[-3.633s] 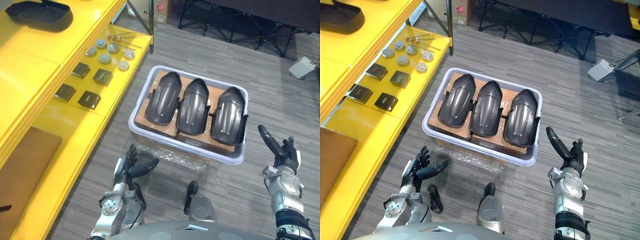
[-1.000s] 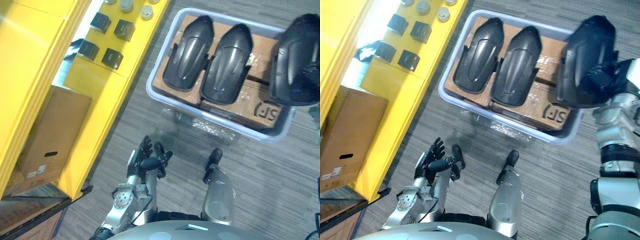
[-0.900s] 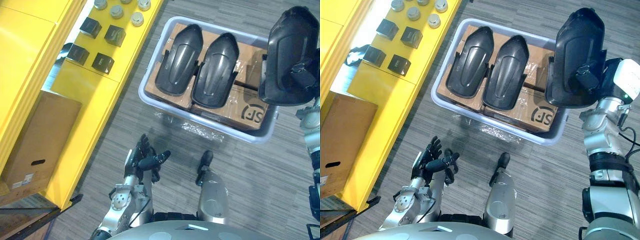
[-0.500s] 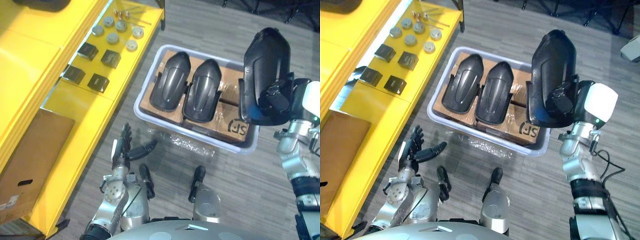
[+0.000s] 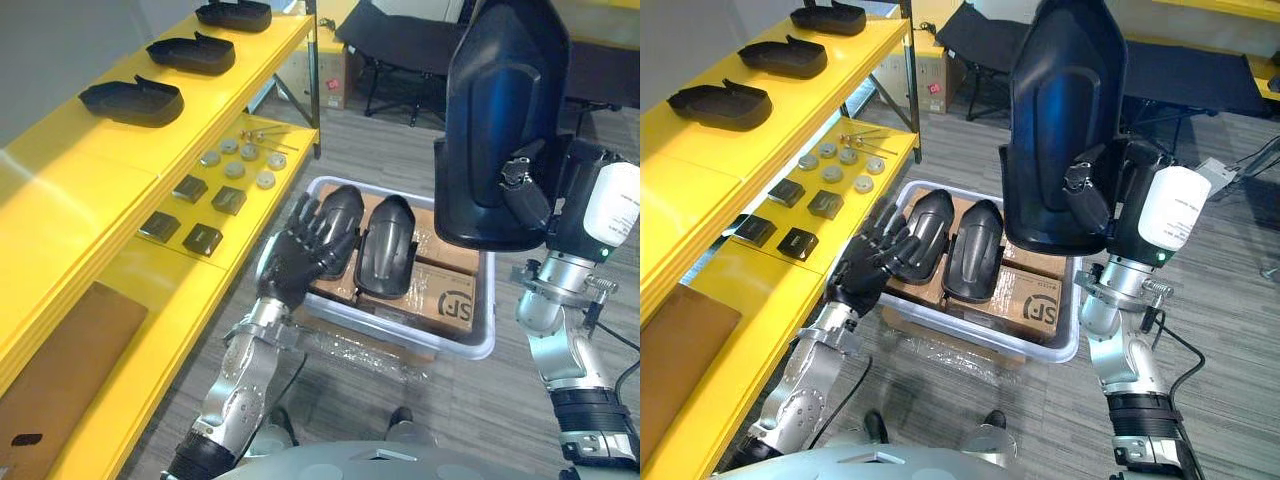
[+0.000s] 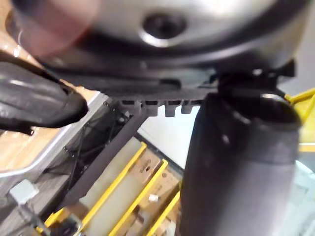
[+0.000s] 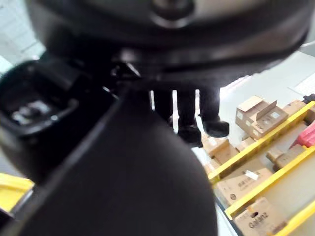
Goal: Walk over and take three plastic housings, then place them on the shelf
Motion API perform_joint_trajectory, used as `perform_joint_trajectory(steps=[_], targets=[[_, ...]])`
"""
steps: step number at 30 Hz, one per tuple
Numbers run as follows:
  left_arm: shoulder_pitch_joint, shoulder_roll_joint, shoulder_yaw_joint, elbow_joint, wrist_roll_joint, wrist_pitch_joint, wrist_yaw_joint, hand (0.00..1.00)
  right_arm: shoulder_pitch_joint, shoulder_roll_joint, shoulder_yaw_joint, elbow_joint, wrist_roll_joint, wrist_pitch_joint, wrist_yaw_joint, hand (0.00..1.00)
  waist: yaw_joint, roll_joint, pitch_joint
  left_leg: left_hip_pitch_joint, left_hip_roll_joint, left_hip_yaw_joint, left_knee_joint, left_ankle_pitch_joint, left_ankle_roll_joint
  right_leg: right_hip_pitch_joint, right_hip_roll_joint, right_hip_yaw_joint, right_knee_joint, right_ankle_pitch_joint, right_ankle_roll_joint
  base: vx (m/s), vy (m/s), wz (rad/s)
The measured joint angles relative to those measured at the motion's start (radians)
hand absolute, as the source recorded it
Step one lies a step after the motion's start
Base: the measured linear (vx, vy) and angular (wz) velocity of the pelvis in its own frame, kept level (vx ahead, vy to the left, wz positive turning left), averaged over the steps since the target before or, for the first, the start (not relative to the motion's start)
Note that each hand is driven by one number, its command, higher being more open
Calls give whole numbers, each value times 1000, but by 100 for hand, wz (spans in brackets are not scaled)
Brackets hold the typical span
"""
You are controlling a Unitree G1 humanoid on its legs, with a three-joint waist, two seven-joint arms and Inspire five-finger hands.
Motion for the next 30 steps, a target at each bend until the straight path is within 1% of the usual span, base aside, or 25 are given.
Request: perform_joint_trajectory(steps=[2, 4, 7, 10, 13, 17, 21, 25, 28, 29, 30], targets=[[-24, -1, -14, 0, -37, 9, -12, 100, 0, 3, 14, -1, 1, -16, 1, 0, -1, -2, -15, 15, -9, 4, -44, 16, -3, 1, 1, 0, -11, 0, 0, -59, 30, -3], [-36, -4, -17, -1, -93, 25, -35, 100, 0, 25, 23, -1, 1, -31, 11, 0, -2, -1, -23, 18, -9, 7, -44, 17, -3, 2, 2, 1, -11, 0, 0, -40, 18, -5], [-38, -16, -24, 0, -148, 39, -55, 100, 0, 38, 60, -1, 2, -32, 32, 0, -5, 4, -42, 20, -8, 11, -44, 26, 2, 2, 2, 2, -11, 0, 0, -10, 6, -3], [-59, -24, -33, 0, -155, 39, -61, 100, 0, 41, 101, -1, 2, -42, 76, 0, -1, 7, -51, 21, -6, 11, -44, 33, 2, 3, 4, 3, -10, 1, 0, 0, 0, 0], [-71, -25, -33, 0, -156, 37, -72, 100, 0, 75, 162, -1, 1, -70, 130, 0, -1, 7, -53, 35, -5, 17, -44, 35, 1, 13, 6, 11, -11, 2, -2, -5, 10, -4], [-72, -28, -33, 0, -156, 38, -86, 100, 0, 79, 210, -1, 0, -103, 152, 0, 0, 1, -62, 34, -6, 19, -44, 35, 1, 12, 7, 13, -16, 7, -3, -1, 6, -1], [-72, -29, -34, 1, -152, 40, -78, 100, 0, 111, 240, 6, -1, -159, 170, 0, -1, -8, -84, 34, -5, 25, -45, 35, 2, 12, 10, 16, -26, 13, -6, 2, 15, -4], [-73, -32, -34, 2, -146, 41, -59, 100, 0, 116, 281, 8, -1, -186, 194, 0, -1, -11, -92, 34, -5, 25, -45, 38, 2, 12, 10, 17, -26, 14, -7, 0, 0, 0], [-74, -31, -33, 9, -146, 43, -46, 100, 0, 123, 305, 14, 1, -192, 222, 0, 0, -11, -93, 34, -6, 25, -45, 41, 3, 12, 10, 16, -26, 15, -9, 0, 0, 0], [-74, -31, -33, 9, -146, 45, -44, 0, 0, 126, 304, 19, 2, -192, 226, 0, 0, -12, -93, 34, -6, 25, -45, 41, 3, 12, 10, 16, -26, 16, -9, 0, 0, 0], [-74, -31, -32, 10, -146, 48, -34, 0, 0, 133, 305, 25, 2, -192, 231, 0, 0, -13, -94, 34, -6, 25, -45, 42, 3, 12, 10, 16, -26, 16, -10, 0, 0, 0]])
